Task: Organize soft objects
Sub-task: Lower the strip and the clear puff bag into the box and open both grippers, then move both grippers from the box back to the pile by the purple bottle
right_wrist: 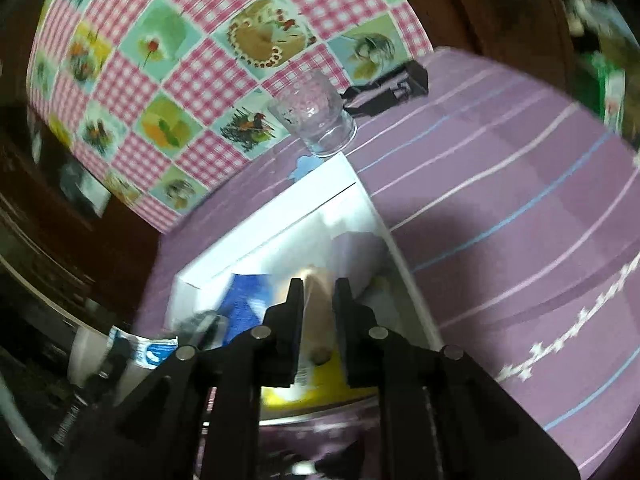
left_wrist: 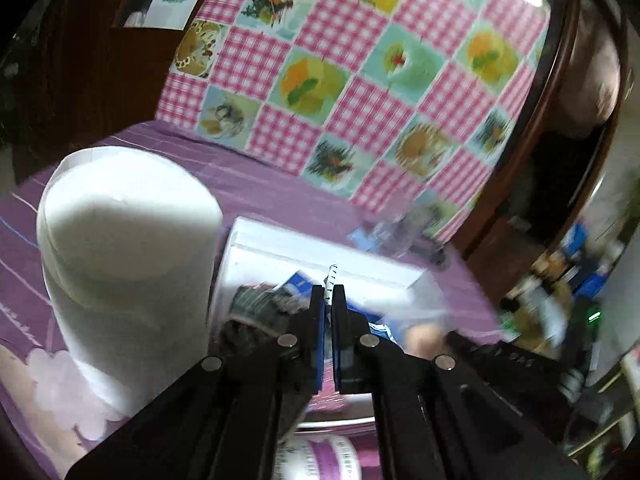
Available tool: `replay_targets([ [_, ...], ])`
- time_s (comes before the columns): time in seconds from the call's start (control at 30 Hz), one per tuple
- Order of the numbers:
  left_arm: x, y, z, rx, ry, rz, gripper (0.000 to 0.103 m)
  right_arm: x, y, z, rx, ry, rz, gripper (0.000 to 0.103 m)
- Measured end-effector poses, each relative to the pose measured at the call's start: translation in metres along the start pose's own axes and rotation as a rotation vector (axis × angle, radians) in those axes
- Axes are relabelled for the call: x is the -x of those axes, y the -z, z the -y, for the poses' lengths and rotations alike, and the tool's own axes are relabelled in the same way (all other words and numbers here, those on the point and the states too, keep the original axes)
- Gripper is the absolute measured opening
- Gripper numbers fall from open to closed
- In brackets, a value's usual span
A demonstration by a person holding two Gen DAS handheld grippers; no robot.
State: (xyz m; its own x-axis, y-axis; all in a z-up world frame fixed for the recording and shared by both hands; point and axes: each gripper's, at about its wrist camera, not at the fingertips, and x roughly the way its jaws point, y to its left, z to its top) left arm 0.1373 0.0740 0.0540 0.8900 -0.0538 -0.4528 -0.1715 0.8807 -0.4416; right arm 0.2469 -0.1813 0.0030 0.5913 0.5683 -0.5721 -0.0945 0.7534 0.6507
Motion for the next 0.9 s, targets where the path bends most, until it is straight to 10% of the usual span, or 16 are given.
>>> replay_targets([
  [0.17, -0.001, -0.006, -0.016, 0.124, 0.105, -0.018, 0.001, 0.019, -0.007, -0.004, -0.035, -0.04, 0.063, 0.063],
  [0.47, -0.022, 0.003, -0.001, 0.045, 0.135, -0.136, 0.001, 0.021, -0.009, -0.015, 0.028, 0.057, 0.066, 0.063],
  [0.73, -0.032, 0.034, 0.05, -0.323, -0.095, -0.155, 0.002, 0.023, -0.008, -0.017, 0.081, 0.1, 0.058, 0.063],
  [0.8, -0.033, 0.041, 0.059, -0.393, -0.105, -0.168, 0.011, 0.026, -0.008, -0.019, 0.095, 0.106, 0.063, 0.063],
  [0.9, -0.03, 0.048, 0.067, -0.455, -0.114, -0.145, 0.054, 0.025, -0.008, -0.02, 0.102, 0.11, 0.045, 0.063],
])
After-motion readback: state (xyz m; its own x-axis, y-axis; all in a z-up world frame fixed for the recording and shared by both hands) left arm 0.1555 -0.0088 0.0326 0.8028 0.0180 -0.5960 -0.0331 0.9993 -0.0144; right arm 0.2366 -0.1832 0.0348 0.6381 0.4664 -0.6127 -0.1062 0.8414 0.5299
